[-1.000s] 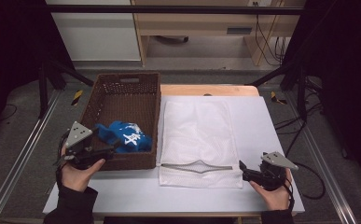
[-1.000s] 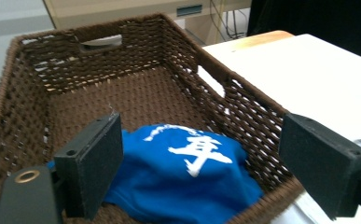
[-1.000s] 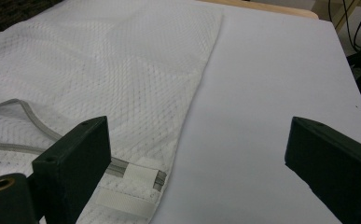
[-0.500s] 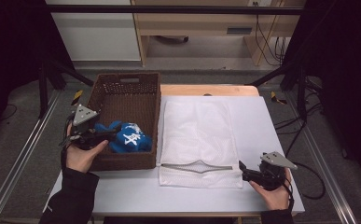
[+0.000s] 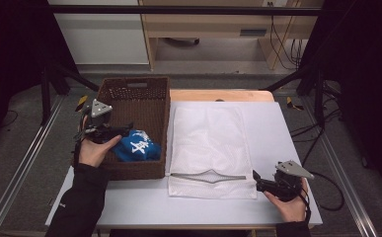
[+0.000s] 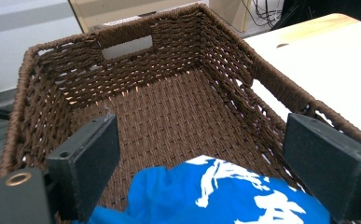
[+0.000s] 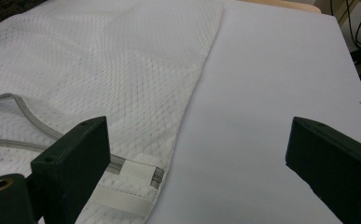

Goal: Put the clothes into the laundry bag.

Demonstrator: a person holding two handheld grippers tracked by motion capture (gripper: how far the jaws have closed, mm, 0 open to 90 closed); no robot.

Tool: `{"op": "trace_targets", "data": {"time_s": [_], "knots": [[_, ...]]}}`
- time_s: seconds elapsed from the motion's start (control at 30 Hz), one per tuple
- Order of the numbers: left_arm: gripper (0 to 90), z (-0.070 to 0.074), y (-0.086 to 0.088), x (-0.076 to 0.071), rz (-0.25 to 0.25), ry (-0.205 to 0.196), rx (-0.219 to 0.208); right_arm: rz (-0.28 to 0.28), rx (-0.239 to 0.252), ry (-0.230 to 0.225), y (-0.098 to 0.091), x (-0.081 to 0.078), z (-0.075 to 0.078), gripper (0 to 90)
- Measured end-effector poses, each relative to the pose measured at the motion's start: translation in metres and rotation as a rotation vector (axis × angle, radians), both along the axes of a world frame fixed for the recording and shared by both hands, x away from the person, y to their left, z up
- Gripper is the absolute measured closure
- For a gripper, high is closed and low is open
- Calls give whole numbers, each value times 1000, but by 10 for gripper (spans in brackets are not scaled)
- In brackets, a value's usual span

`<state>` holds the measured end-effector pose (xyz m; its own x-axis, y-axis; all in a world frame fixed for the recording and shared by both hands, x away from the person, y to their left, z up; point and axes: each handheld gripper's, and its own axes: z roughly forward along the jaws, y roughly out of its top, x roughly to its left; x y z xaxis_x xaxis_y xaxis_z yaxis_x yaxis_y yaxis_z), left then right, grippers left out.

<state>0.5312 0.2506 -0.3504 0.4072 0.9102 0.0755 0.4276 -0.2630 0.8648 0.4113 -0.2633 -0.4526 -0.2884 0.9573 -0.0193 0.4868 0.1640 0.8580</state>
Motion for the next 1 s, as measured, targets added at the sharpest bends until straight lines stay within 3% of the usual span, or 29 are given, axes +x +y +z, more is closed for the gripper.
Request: {"op": "trace_targets", "data": {"time_s": [0.13,0.4,0.6,0.83,0.9,1.0], "knots": [[108,-7,1,9,-14,19,11,4,-8,0,0,1,-1,69],[99,-25,5,23,-36,111,23,-4,-11,1,-1,1,-2,65],[74,-39,6,29,-44,172,67,1,-11,-2,0,1,-2,60],[53,-49,0,31,-101,248,94,7,-16,10,1,3,-4,55],[46,-53,-4,31,-117,272,140,6,-13,13,1,3,-4,54],[45,-56,-7,30,-134,295,155,6,-16,13,1,3,-4,53]]}}
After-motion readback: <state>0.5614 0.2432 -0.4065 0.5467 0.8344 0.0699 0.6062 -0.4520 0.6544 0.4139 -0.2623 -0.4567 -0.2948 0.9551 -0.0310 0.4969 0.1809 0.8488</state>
